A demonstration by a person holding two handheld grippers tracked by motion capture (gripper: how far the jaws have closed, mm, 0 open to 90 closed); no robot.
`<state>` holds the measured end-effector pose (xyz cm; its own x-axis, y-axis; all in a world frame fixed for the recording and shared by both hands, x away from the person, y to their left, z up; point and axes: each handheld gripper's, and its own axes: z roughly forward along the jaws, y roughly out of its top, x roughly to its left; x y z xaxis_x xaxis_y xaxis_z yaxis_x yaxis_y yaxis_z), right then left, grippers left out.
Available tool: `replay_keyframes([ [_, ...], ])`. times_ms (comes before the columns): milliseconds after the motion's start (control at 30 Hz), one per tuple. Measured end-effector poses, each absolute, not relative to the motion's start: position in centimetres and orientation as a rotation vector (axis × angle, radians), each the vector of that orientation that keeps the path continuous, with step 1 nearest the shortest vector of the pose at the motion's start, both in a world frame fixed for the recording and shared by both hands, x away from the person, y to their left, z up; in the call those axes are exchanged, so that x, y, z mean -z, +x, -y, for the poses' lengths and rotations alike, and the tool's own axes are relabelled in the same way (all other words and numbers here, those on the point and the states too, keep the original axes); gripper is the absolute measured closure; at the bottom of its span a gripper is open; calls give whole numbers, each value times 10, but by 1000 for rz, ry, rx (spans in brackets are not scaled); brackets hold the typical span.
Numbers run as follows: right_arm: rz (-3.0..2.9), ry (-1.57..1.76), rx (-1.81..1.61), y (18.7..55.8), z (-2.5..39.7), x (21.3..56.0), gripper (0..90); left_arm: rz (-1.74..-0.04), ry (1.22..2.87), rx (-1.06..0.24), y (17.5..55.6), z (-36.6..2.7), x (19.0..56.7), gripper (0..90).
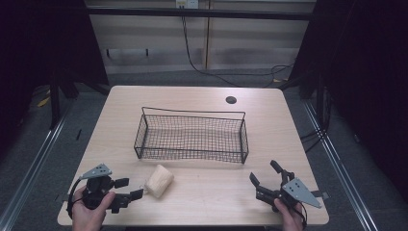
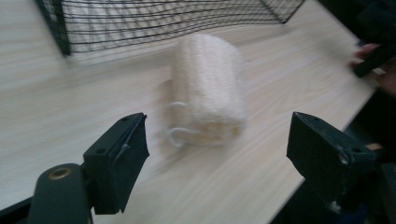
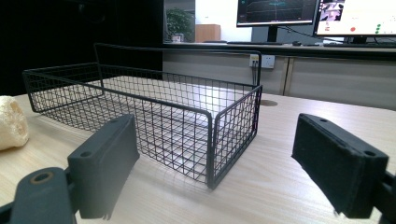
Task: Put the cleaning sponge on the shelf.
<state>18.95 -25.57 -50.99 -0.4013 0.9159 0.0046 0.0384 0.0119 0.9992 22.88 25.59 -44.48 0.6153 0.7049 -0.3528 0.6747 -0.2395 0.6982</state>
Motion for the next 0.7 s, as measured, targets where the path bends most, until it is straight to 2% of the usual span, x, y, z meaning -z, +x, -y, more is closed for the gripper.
replay_keyframes([
  [67,-1539,1013,-1488,189,256,510,136,-1105,1936,-14,229,-257,447,202],
  [267,-1537,1015,-1488,189,256,510,136,-1103,1947,-52,230,-260,446,201],
  [700,-1534,1022,-1491,189,256,510,136,-1102,1989,-50,232,-258,441,191],
])
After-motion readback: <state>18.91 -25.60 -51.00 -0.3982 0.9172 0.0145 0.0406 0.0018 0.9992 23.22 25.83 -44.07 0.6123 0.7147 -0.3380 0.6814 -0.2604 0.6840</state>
